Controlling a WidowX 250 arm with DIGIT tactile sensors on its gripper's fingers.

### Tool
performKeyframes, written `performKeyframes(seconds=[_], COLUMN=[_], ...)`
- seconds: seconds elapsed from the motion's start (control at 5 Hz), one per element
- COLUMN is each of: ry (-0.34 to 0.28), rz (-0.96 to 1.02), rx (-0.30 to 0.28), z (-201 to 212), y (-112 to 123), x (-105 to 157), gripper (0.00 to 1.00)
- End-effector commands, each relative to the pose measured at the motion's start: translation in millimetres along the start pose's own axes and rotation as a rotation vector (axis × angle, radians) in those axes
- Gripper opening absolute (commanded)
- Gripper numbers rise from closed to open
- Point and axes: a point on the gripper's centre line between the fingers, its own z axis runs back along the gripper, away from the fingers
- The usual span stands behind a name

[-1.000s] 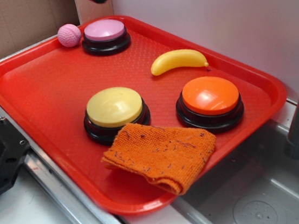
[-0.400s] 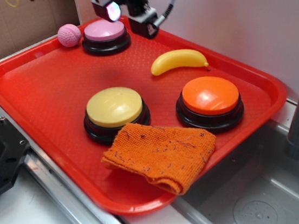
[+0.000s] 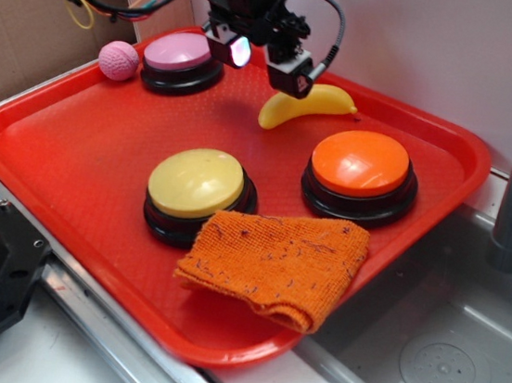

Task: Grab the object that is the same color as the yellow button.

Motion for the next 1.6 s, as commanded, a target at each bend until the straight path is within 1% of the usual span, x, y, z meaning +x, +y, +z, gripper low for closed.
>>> performKeyframes(seconds=[0.0,0.2,0.4,0.6,0.8,1.0,1.2,1.4], ry=[-0.032,-0.043,0.022,0.02,0.02,0.018,0.032,-0.007], rz=[-0.053,-0.054,-0.042,-0.032,-0.038,-0.034,-0.008,0.015], rx=[-0.066,-0.07,-0.042,-0.039,-0.038,-0.039,-0.076,-0.092], z=[-12.1,-15.8,-19.6,-16.9,-13.9,7.7,45.3,71.5], y=[-12.3,-12.8,-14.1,-14.7,-15.2,-12.6,-2.4,6.1], x=[25.6,25.0,25.2,24.5,24.5,17.0,-5.8,-38.1], gripper=[1.0,1.0,0.26,0.0,0.0,0.0,0.0,0.0])
